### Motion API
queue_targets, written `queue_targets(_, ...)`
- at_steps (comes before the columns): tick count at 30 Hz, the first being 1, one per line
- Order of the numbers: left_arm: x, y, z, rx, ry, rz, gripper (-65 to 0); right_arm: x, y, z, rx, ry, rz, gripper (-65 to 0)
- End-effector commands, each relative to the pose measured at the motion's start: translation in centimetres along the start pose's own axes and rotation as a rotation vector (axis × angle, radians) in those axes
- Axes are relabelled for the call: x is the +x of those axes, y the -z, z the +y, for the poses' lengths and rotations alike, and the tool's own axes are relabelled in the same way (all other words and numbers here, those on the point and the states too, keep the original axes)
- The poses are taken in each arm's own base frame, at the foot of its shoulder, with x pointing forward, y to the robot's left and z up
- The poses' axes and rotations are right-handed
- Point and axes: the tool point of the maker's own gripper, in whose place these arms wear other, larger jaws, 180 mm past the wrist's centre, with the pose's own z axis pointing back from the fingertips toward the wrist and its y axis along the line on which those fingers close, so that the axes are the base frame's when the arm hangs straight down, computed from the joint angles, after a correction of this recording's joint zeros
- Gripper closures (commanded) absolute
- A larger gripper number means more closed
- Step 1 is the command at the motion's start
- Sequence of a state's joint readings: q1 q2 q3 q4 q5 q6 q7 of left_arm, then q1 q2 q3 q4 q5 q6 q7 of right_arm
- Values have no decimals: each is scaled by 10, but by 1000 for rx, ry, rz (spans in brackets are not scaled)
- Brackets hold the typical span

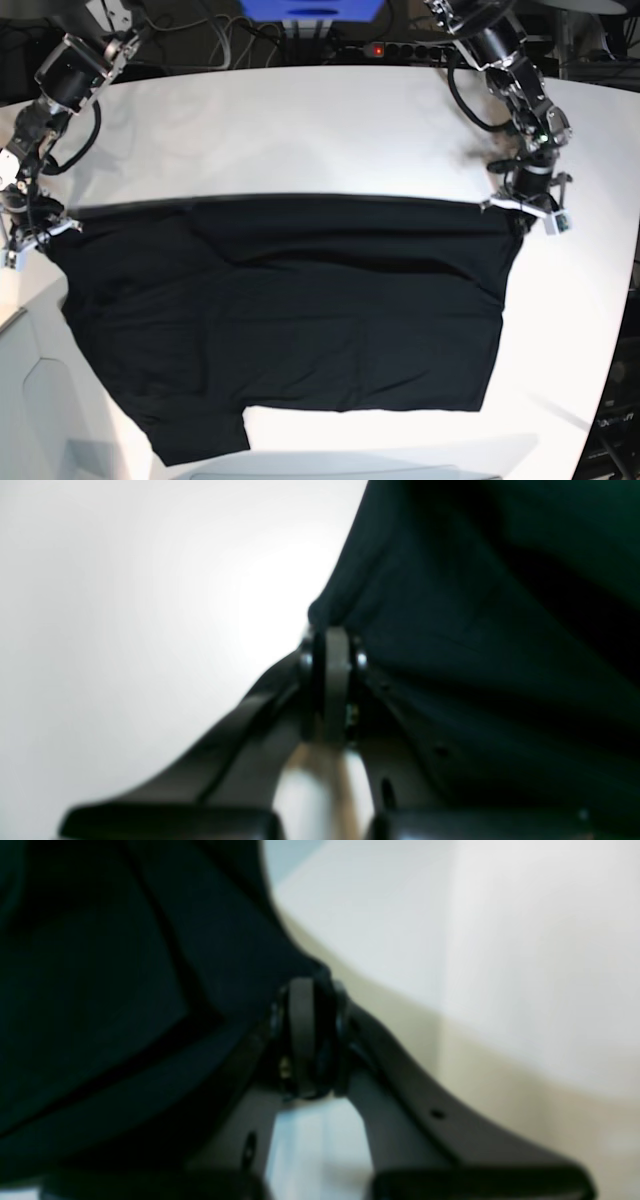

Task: Fold the T-shirt properly
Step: 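Pull the shirt edge further toward the robot, stretching it flat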

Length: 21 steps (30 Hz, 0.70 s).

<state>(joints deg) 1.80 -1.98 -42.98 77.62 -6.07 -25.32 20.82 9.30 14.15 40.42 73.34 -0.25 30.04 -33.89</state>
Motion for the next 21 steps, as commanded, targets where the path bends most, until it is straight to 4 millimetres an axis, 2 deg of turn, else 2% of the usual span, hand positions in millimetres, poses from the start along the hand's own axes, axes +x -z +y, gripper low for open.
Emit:
queue_targets(1, 35, -1, 3, 11, 11, -101, -1, 38, -10, -15, -39, -21, -100, 0)
queue_targets(5, 49, -18, 24, 68, -21, -87, -1, 64, -30, -22, -82, -45, -153, 0)
queue_targets(9, 50, -29, 32, 54, -117, -51, -1, 59, -37, -17, -80, -27, -147, 0)
queue_targets(13, 26, -42, 43, 74, -134, 6, -1, 26, -42, -2, -31, -83, -90, 0)
queue_targets(17, 4, -58, 57, 99, -160, 42, -1, 2, -54, -1, -36, -115, -52, 0)
queue_targets(21, -23, -84, 75, 118, -221, 77, -1, -23, -65, -1, -40, -139, -6, 0)
